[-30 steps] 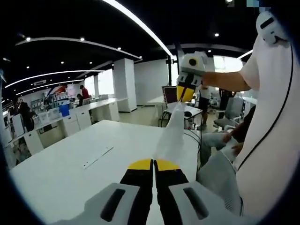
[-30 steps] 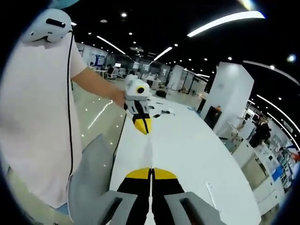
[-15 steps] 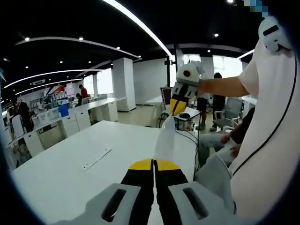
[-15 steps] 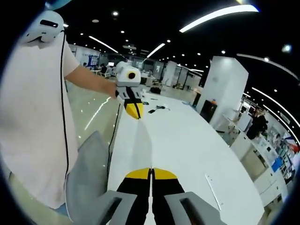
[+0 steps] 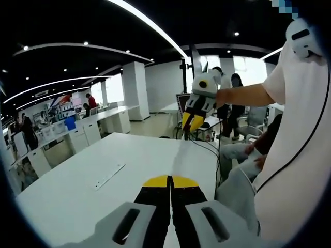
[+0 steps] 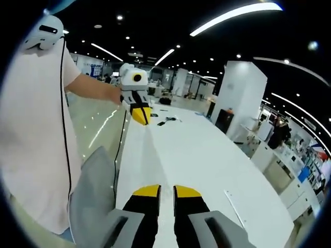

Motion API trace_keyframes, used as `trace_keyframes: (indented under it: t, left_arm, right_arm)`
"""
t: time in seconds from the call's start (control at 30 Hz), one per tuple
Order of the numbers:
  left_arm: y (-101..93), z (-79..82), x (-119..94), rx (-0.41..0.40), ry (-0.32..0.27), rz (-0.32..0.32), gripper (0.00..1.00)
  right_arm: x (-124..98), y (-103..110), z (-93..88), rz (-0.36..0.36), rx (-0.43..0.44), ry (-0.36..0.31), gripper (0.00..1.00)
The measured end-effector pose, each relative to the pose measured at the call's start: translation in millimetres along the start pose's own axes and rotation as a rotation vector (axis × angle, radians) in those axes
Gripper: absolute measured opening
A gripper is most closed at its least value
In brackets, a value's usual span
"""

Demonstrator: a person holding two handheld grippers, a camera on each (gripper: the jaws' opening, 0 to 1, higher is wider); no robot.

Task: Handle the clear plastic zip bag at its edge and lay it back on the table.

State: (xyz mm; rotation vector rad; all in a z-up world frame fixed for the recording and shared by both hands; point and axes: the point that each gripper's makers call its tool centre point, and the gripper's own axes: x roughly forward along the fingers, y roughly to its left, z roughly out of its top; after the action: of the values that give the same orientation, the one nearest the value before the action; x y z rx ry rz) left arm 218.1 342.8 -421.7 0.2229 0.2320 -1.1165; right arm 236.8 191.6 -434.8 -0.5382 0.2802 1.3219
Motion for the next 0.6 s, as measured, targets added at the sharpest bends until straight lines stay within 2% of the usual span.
trace_keyframes:
  t: [0.07,0.13,0.27,0.33,0.47,0.6]
  left_arm:
    - [-1.3,-0.6,0.8,0.003,0.004,-0.004,0.00]
    - [-3.1,-2.7,2.5,0.008,0.017,-0.007,0.00]
    - [-7.2,-6.3,4.3,0.005,0.041,-0.015,0.00]
    - [-8.5,-5.8,4.2,0.011,0.046,-0.016,0.00]
    - [-12.8,-0.3,3.6,0.017,0.046,-0.030,0.00]
    - [-16.8,5.7,6.0,0.027,0.039,-0.047,0.00]
  right_arm:
    - [1.6,1.5,5.6,-0.001,-0.032,-0.025,0.03]
    - [6.9,3.4,7.0,0.006,-0.015,-0.017,0.08]
    - [19.1,12.9,13.9,0.033,-0.016,-0.036,0.10]
    - [27.6,19.6,17.5,0.050,-0.019,-0.044,0.16]
    - [55.5,39.0,28.2,0.109,-0.034,-0.058,0.22]
    - [74.9,41.4,45.6,0.126,-0.047,-0.085,0.22]
